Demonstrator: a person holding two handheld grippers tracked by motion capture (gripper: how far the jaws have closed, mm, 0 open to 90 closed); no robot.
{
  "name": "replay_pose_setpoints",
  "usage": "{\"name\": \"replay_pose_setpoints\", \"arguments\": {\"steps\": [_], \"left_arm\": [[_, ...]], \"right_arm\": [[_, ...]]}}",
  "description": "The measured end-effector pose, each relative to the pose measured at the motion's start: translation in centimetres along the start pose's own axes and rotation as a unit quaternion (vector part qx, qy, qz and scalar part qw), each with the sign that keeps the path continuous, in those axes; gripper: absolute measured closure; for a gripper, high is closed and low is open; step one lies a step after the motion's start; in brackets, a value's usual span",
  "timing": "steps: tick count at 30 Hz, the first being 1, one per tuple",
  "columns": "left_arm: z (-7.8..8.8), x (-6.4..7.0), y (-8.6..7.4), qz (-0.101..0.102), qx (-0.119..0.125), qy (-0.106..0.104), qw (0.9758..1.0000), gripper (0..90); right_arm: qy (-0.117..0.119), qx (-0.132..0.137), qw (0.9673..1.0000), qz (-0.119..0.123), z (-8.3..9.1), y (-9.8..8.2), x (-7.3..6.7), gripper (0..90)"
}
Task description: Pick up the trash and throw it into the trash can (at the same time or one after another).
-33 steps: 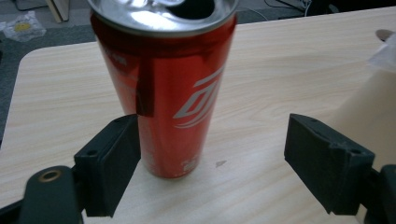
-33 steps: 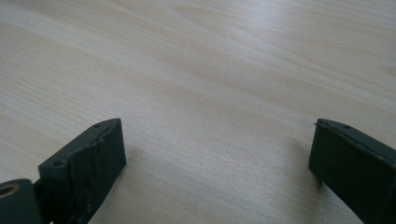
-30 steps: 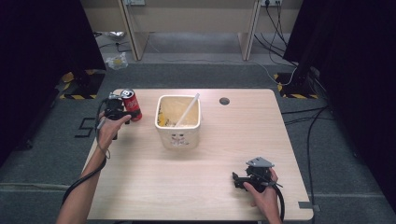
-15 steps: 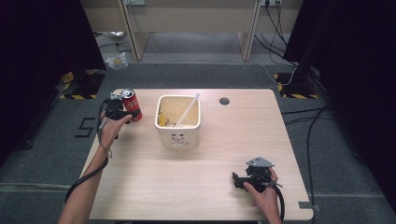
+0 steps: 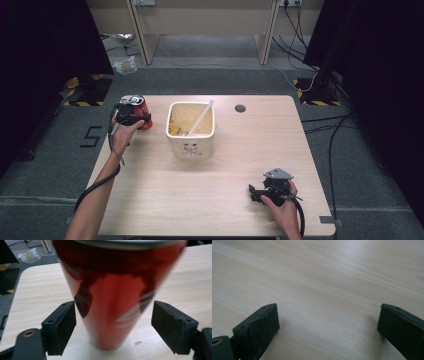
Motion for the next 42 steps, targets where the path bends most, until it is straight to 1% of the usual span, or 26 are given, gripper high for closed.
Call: {"name": "replay_pose_setpoints", "arguments": {"steps": [4, 6, 8, 9, 11, 15, 19, 28, 30, 35, 39, 42], "left_arm": [[-0.2, -0.3, 0.2, 0.0, 0.002, 0.007, 1.0, 23.6], [-0.3, -0.4, 0.4, 0.004, 0.008, 0.009, 0.9999, 25.3], [-0.3, -0.4, 0.4, 0.0, 0.01, 0.014, 0.9999, 30.0], [-0.4, -0.4, 0.5, -0.002, 0.008, 0.014, 0.9999, 31.1], [-0.4, -0.4, 0.6, -0.005, 0.008, 0.017, 0.9998, 32.5], [-0.4, -0.4, 0.6, -0.003, 0.011, 0.02, 0.9997, 33.5], [-0.1, -0.2, 0.6, -0.011, 0.009, 0.02, 0.9997, 34.0], [1.3, 0.3, 1.2, -0.02, 0.001, 0.001, 0.9998, 34.4], [1.7, 0.6, 1.3, -0.02, 0.0, -0.008, 0.9998, 34.5], [2.9, 1.4, 1.7, -0.031, 0.002, -0.028, 0.9991, 34.5], [4.1, 1.9, 2.3, -0.035, 0.006, -0.044, 0.9984, 34.5], [5.2, 2.4, 2.7, -0.043, 0.008, -0.058, 0.9974, 34.5]], "right_arm": [[0.0, 0.0, 1.0, 0.0, 0.0, 0.0, 0.0, 4.1], [0.0, 0.0, 1.0, 0.0, 0.0, 0.0, 0.0, 4.1], [0.0, 0.0, 1.0, 0.0, 0.0, 0.0, 0.0, 4.1], [0.0, 0.0, 1.0, 0.0, 0.0, 0.0, 0.0, 4.1], [0.002, 0.0, 1.0, 0.001, 0.0, 0.0, 0.0, 4.1], [0.002, -0.001, 1.0, 0.002, 0.0, 0.0, -0.1, 4.1], [0.002, -0.001, 1.0, 0.002, 0.0, 0.0, 0.0, 4.1], [0.002, -0.001, 1.0, 0.002, 0.0, 0.0, 0.0, 4.1], [0.002, -0.001, 1.0, 0.002, 0.0, 0.0, 0.0, 4.1], [0.002, -0.001, 1.0, 0.002, 0.0, 0.0, 0.0, 4.1], [0.002, -0.001, 1.0, 0.002, 0.0, 0.0, 0.0, 4.1], [0.002, -0.001, 1.0, 0.002, 0.0, 0.0, 0.0, 4.1]]}}
Point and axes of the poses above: each handheld gripper's, and its own axes: z roughly backward along the jaws, y roughly out of its top, x roughly to its right, the point moved 7 cm from there along -z, roughly forward along the jaws, and after that the axes turned 3 degrees about -y, right-handed, at the moved point
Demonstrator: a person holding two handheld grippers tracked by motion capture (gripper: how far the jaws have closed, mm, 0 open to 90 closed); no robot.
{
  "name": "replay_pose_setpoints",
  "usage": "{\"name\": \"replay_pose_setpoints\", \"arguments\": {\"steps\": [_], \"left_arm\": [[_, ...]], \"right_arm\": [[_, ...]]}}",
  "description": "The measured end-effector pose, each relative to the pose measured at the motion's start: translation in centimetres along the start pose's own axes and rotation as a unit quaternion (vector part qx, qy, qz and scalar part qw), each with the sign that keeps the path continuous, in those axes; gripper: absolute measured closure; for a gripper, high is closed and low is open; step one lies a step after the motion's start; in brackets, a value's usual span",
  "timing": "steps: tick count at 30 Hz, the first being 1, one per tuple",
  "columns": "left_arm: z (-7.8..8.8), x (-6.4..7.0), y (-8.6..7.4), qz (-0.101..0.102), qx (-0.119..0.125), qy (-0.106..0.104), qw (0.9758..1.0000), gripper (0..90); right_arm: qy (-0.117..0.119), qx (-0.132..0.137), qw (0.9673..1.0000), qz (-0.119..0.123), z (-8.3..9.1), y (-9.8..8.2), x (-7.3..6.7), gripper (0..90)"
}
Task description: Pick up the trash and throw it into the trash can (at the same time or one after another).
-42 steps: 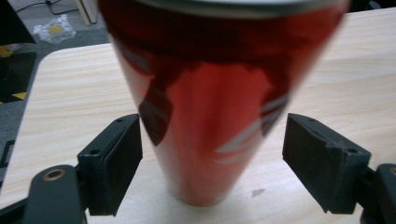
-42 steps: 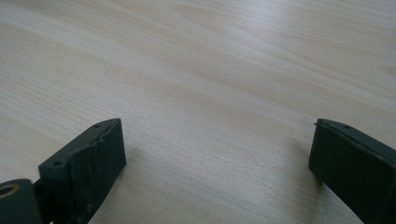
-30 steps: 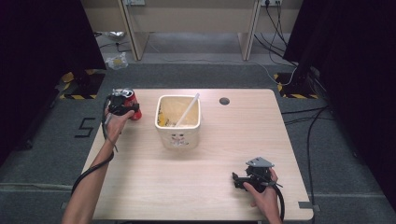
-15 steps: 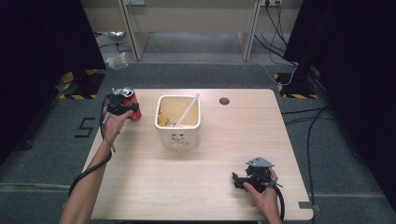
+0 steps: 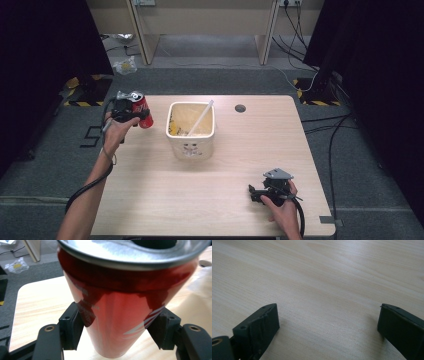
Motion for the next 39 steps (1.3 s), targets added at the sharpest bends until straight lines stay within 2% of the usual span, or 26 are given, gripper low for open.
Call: {"name": "replay_pose_setpoints", "arguments": {"steps": [5, 9, 15, 28, 39], "left_arm": [[1.5, 0.9, 0.8, -0.01, 0.004, -0.02, 0.9997, 34.5], [2.8, 2.0, 1.4, -0.013, 0.009, -0.053, 0.9984, 34.5], [4.4, 3.2, 2.4, -0.03, 0.01, -0.072, 0.9969, 34.5], [6.3, 4.2, 3.9, -0.051, 0.018, -0.082, 0.9952, 34.4], [8.8, 6.0, 6.1, -0.081, 0.033, -0.096, 0.9915, 34.4]], "right_arm": [[0.0, 0.0, 1.0, 0.0, 0.0, 0.0, 0.0, 4.1], [0.0, 0.0, 1.0, 0.0, 0.0, 0.0, 0.0, 4.1], [-0.001, 0.001, 1.0, 0.0, 0.0, 0.0, 0.0, 4.1], [-0.001, 0.001, 1.0, 0.0, 0.0, 0.0, 0.0, 4.2], [-0.001, 0.001, 1.0, 0.0, 0.0, 0.0, 0.0, 4.1]]}}
Point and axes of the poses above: each handheld gripper's, and its own axes: z roughly backward along the jaws, y roughly out of its top, x roughly to its right, the point moved 7 cm from there along -z, roughly forward along the jaws, and after that the axes turned 3 degrees about -y, right-handed, at the moved point
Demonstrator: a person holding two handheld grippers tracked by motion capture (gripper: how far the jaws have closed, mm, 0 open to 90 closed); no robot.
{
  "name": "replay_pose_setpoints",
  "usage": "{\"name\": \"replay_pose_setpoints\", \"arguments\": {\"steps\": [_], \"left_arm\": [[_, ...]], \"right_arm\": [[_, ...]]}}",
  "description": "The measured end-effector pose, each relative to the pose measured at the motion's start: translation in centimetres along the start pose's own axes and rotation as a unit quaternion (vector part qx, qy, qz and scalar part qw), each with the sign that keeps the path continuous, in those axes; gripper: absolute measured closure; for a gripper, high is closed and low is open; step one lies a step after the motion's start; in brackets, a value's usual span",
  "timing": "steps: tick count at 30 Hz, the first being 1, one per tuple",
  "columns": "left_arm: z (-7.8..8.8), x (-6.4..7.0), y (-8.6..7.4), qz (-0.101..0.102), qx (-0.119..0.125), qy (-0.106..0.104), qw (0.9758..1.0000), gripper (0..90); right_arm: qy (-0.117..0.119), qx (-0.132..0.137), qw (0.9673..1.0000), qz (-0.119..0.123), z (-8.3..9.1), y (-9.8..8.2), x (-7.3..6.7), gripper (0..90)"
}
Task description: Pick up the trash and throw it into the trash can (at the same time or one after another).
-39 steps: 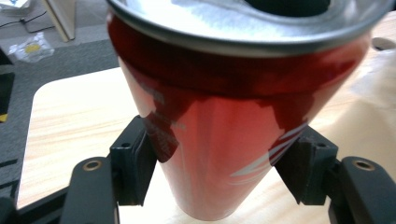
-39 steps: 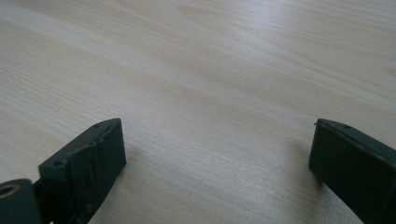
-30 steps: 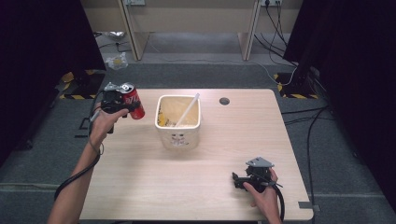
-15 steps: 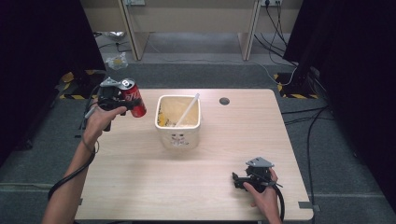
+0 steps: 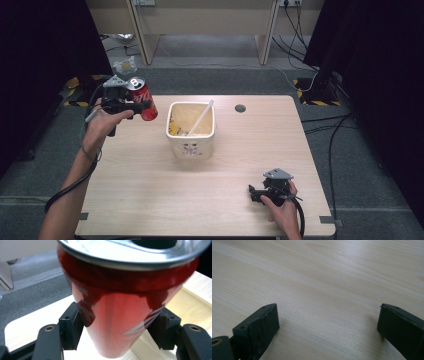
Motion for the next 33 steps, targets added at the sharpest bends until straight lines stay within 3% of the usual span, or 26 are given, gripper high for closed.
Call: {"name": "replay_pose_setpoints", "arguments": {"steps": [16, 33], "left_arm": [[-1.1, 4.4, 2.5, -0.018, 0.014, -0.056, 0.9982, 34.4], [-4.3, 7.1, 2.6, -0.032, -0.001, -0.076, 0.9966, 34.4]], "right_arm": [[0.0, 0.0, 1.0, 0.0, 0.0, 0.0, 0.0, 4.2], [0.0, 0.0, 1.0, -0.001, 0.0, 0.0, 0.0, 4.4]]}}
Point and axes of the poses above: each handheld gripper's, and its own axes: z roughly backward along the jaws, y roughly out of its top, x roughly to its right, the point moved 7 cm from there along -z, roughly forward along the jaws, and after that the axes turned 3 degrees about -y, right-handed, at the moved point
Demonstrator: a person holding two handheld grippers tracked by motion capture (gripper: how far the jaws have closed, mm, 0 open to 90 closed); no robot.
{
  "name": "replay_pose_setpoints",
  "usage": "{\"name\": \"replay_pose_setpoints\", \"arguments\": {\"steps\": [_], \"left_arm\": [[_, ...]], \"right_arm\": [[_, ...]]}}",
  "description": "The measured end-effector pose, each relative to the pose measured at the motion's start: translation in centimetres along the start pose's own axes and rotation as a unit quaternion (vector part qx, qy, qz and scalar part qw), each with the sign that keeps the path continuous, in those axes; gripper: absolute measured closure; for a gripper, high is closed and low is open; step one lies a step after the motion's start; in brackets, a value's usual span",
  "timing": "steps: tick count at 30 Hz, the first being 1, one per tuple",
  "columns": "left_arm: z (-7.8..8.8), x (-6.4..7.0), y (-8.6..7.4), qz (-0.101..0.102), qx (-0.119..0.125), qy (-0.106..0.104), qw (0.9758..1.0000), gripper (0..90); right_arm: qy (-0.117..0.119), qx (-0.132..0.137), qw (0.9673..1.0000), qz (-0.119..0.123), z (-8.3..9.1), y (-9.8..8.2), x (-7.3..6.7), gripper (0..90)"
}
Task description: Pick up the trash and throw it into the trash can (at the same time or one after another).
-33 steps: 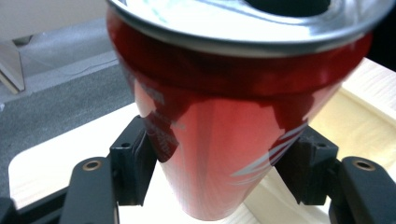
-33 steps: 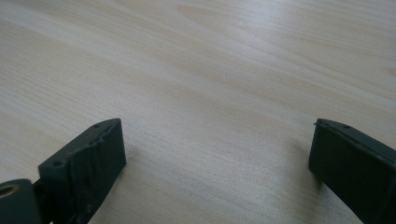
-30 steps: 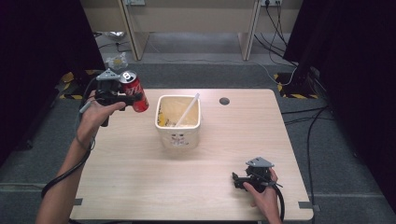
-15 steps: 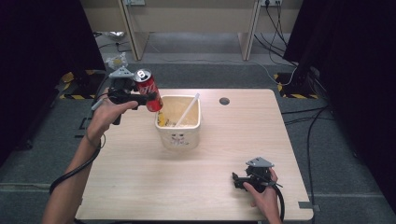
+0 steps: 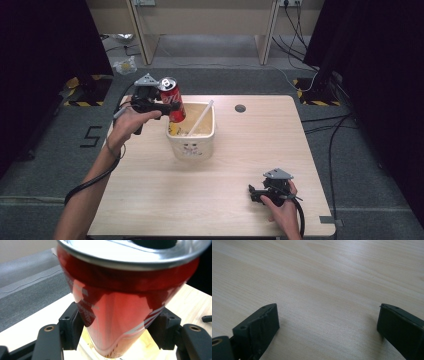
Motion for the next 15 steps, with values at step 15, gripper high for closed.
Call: {"name": "replay_pose_setpoints", "arguments": {"steps": [15], "left_arm": [[-3.2, 0.7, -1.9, 0.004, -0.03, -0.011, 0.9995, 34.1]], "right_arm": [[0.0, -0.001, 1.0, 0.0, 0.0, 0.0, 0.0, 4.5]]}}
Point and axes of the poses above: each handheld gripper's, and its own axes: z roughly backward along the jaws, y roughly out of its top, x roughly to its right, the point moved 7 cm from there along -z, roughly forward along the jaws, and after that the axes turned 3 degrees about -y, right-handed, at the moved point
